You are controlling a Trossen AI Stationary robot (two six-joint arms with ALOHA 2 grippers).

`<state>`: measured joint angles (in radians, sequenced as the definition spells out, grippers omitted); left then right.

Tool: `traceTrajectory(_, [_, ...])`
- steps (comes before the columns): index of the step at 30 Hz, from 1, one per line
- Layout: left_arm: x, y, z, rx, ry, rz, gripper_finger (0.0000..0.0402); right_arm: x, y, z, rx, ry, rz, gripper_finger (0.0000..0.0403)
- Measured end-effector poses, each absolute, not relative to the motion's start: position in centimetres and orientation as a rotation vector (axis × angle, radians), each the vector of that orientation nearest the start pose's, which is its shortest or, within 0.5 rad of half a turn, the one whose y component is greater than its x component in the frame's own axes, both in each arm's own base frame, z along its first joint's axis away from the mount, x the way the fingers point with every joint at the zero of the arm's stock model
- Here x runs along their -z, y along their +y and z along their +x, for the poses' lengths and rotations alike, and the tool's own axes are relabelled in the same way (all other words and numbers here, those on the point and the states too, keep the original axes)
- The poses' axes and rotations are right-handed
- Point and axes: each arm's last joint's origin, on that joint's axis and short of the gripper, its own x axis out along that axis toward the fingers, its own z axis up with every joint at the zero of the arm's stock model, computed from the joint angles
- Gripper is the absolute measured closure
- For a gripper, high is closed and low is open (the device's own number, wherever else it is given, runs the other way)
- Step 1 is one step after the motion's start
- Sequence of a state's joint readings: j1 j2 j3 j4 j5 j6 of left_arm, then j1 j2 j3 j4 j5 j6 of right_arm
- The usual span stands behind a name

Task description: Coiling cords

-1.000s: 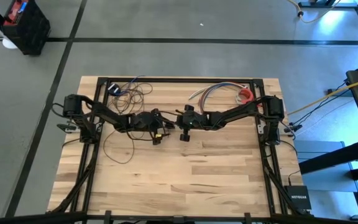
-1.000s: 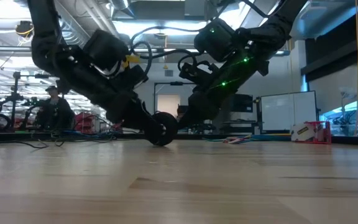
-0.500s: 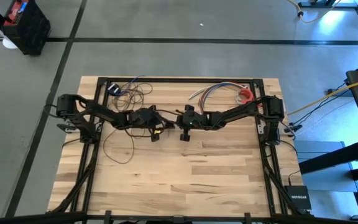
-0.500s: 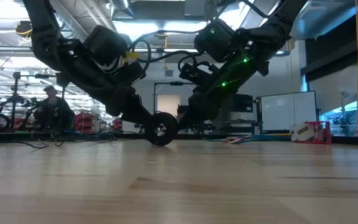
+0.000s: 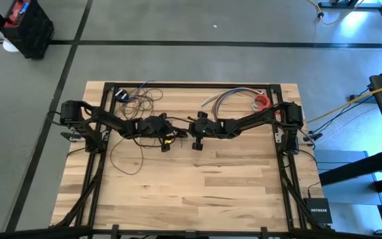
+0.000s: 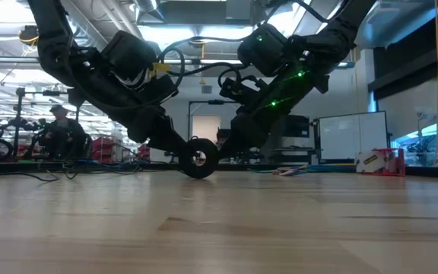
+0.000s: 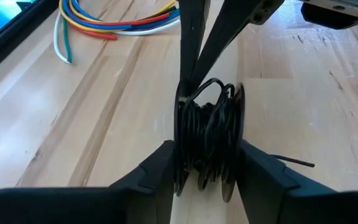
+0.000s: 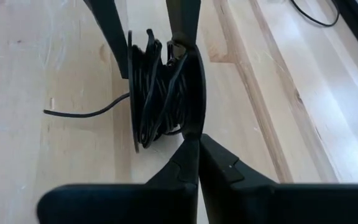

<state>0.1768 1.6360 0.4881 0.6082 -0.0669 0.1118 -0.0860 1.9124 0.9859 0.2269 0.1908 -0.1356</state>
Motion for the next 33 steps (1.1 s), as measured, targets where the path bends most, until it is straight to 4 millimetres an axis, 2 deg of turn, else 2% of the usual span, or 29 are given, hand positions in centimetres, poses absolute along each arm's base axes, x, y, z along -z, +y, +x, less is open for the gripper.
traceTrajectory(4, [-11.8,5.0,27.0,-0.206,0.563,0.073,0.0272,-14.1,-3.7,37.0,0.210,0.736,-0.166,0.0366])
traceTrajectory(10, [-11.8,5.0,27.0,-0.208,0.567,0.071,0.0276,-17.5,-3.6,35.9,0.203,0.712,-0.190,0.0273])
traceTrajectory(14, [-11.6,5.0,26.9,-0.207,0.585,0.069,0.0276,-18.5,-3.4,35.5,0.156,0.698,-0.170,0.0221])
traceTrajectory(20, [-11.0,4.9,26.3,-0.206,0.624,0.063,0.0277,-17.2,-3.3,36.3,0.099,0.676,-0.145,0.0183])
traceTrajectory(26, [-10.2,5.2,25.5,-0.223,0.659,0.044,0.0279,-15.2,-3.4,37.3,0.103,0.667,-0.152,0.0183])
traceTrajectory(33, [-10.2,5.4,25.4,-0.231,0.656,0.042,0.0279,-14.3,-3.6,38.1,0.101,0.610,-0.174,0.0186])
